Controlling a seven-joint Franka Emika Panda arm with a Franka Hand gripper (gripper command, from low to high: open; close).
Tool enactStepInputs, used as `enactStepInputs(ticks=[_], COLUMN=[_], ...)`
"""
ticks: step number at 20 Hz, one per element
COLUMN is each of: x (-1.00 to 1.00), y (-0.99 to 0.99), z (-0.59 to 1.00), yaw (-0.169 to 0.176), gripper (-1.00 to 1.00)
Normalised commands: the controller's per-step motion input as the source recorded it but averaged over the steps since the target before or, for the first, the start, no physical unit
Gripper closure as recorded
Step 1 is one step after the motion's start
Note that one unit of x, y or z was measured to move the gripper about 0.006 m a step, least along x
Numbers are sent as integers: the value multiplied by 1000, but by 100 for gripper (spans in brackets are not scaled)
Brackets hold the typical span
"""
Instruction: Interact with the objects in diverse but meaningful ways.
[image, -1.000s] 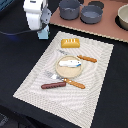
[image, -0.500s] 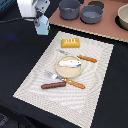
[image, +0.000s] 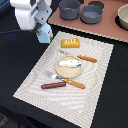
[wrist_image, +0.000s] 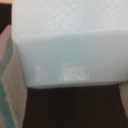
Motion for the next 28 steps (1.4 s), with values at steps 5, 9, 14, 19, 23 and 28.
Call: enactStepInputs(ticks=[5,9,14,19,23,28], x=[293,76,191,199,400,515], y=[-342,-264,-169,-123,-12,53], z=[-239,-319,-184,-147,116,419], yaw=[0,2,0,0,-5,-26], gripper=[100,100,100,100,-100,-100])
